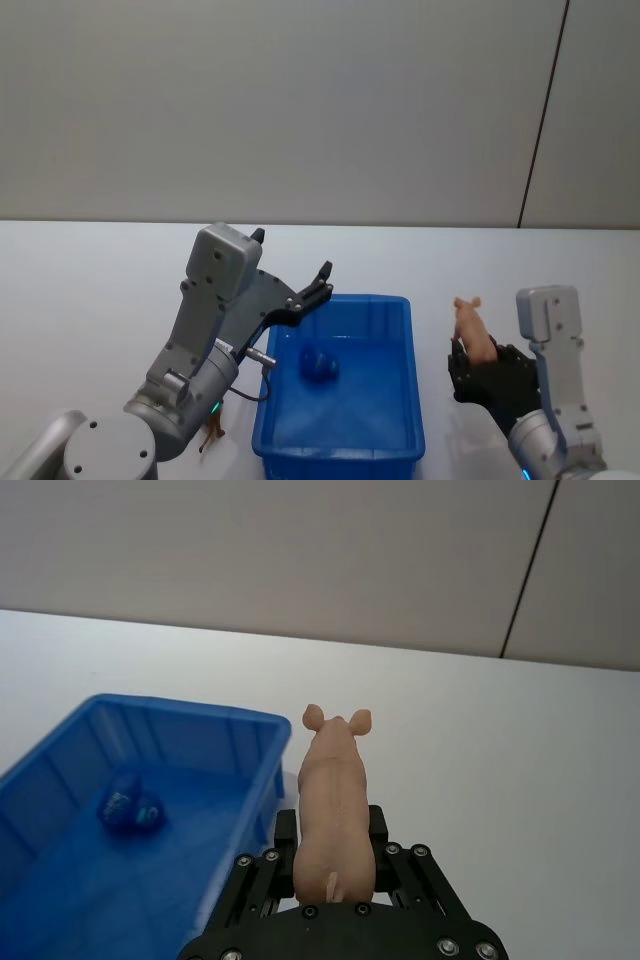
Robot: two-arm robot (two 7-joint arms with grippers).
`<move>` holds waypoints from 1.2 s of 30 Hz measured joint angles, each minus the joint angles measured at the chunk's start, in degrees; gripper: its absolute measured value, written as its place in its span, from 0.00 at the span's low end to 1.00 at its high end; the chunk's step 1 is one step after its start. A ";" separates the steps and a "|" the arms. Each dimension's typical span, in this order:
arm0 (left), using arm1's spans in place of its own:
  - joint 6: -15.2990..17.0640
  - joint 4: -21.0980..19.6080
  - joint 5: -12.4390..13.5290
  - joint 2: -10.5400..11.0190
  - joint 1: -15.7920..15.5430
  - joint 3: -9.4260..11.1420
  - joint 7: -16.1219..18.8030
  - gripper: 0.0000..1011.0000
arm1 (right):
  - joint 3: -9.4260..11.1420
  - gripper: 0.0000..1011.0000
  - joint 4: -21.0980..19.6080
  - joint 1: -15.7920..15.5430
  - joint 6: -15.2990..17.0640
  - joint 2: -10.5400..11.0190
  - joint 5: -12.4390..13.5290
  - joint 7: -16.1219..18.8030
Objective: Pick up the two dolls from the table and place them into the box.
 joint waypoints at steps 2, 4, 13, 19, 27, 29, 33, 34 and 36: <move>0.00 0.00 0.00 0.00 0.00 0.00 0.00 0.99 | 0.00 0.38 -0.50 0.00 0.11 0.08 0.08 1.01; 0.00 0.00 0.00 0.00 0.00 0.00 0.00 0.99 | -0.02 0.38 -1.16 0.07 0.37 0.17 0.13 2.42; 0.00 0.00 0.00 0.00 0.00 0.00 0.00 0.99 | -0.87 0.38 -1.83 1.03 1.75 -0.06 -0.33 8.90; 0.00 0.00 0.00 0.00 0.00 0.00 0.00 0.99 | -1.94 0.38 -0.46 2.22 2.47 -0.90 -1.71 13.43; 0.00 0.00 0.00 0.00 0.00 0.00 0.00 0.99 | -4.16 0.58 4.35 5.08 2.98 -3.26 -4.83 18.95; 0.00 0.00 0.00 0.00 0.00 0.00 0.00 0.99 | -4.76 0.64 5.84 5.89 3.05 -3.96 -5.85 20.01; 0.00 0.00 0.00 0.00 0.00 0.00 0.00 0.99 | -5.38 0.74 7.64 6.80 2.97 -4.74 -6.87 20.75; 0.00 0.00 0.00 0.00 0.00 0.00 0.00 0.99 | -5.61 0.78 8.29 7.09 2.72 -5.02 -7.26 20.85; 0.00 0.00 0.00 0.00 0.00 0.00 0.00 0.99 | -5.83 0.85 8.94 7.33 2.24 -5.28 -7.62 20.84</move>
